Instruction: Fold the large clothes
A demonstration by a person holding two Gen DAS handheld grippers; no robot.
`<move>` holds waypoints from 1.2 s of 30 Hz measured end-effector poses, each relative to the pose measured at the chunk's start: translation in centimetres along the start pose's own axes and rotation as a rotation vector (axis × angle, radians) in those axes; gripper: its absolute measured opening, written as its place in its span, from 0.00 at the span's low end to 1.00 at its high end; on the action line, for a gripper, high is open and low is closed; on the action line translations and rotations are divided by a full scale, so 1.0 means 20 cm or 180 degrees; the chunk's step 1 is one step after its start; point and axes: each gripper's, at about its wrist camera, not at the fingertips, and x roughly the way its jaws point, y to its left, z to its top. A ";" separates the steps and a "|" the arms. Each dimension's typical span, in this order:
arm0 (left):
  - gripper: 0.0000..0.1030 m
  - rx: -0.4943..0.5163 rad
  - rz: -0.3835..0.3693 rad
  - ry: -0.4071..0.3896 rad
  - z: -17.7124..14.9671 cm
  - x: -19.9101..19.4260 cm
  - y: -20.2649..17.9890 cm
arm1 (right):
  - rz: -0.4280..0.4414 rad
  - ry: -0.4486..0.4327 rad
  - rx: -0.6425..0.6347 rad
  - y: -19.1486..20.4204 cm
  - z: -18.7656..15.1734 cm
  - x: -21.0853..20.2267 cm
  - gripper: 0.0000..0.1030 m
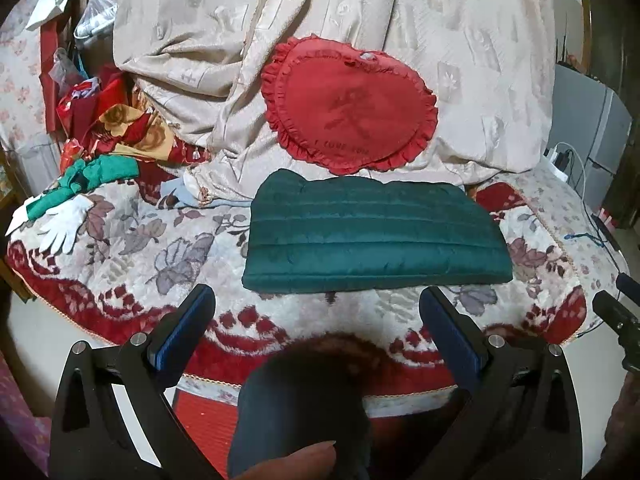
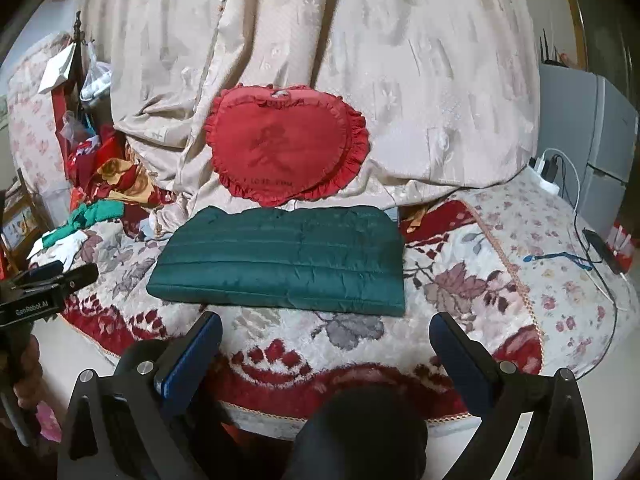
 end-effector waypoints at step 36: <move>0.99 0.0109 -0.0036 0.0133 0.04 0.05 -0.13 | -0.0120 0.0144 0.0072 -0.03 0.03 0.04 1.00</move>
